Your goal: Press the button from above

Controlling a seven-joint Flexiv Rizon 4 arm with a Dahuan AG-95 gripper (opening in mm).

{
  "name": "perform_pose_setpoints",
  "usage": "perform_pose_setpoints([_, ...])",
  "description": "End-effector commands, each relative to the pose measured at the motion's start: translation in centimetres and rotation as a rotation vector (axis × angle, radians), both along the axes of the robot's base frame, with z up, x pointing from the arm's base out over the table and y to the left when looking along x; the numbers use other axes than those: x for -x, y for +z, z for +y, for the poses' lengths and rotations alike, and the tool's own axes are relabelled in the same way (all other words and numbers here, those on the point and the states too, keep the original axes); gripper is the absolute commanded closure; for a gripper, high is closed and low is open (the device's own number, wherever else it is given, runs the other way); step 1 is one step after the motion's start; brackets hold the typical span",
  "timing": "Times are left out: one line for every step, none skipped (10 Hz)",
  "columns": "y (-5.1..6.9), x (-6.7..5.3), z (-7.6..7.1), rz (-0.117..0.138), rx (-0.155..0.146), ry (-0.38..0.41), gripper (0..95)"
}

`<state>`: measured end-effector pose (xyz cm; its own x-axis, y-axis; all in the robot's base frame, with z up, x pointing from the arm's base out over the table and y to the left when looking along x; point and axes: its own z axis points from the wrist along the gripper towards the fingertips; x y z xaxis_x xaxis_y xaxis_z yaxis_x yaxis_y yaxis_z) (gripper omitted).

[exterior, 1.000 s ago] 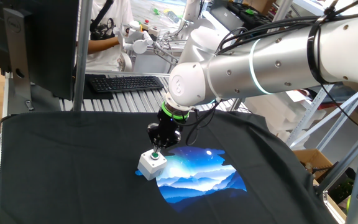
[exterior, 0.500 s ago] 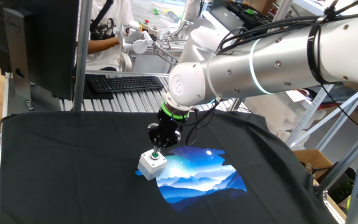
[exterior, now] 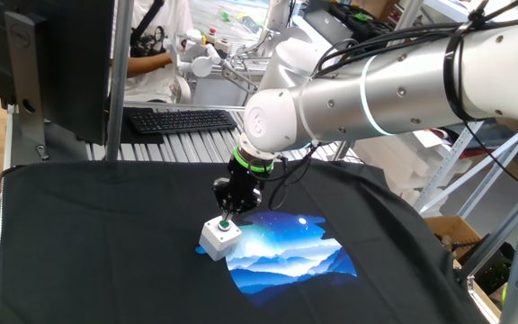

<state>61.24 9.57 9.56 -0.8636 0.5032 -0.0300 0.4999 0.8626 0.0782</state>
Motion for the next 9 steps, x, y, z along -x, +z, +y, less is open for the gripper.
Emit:
perform_pose_setpoints([0.03, 0.05, 0.01, 0.004, -0.001, 0.001, 95.0])
perform_pose_setpoints([0.03, 0.05, 0.01, 0.011, 0.002, -0.005, 95.0])
perform_pose_setpoints([0.03, 0.05, 0.01, 0.019, 0.001, -0.005, 95.0])
perform_pose_setpoints([0.03, 0.05, 0.01, 0.023, -0.009, -0.007, 95.0])
perform_pose_setpoints([0.03, 0.05, 0.01, 0.023, -0.016, -0.009, 95.0])
perform_pose_setpoints([0.03, 0.05, 0.01, 0.024, -0.013, -0.011, 95.0])
perform_pose_setpoints([0.03, 0.05, 0.01, 0.020, -0.015, -0.012, 95.0])
perform_pose_setpoints([0.03, 0.05, 0.01, 0.021, -0.017, -0.011, 95.0])
perform_pose_setpoints([0.03, 0.05, 0.01, 0.024, -0.016, -0.011, 95.0])
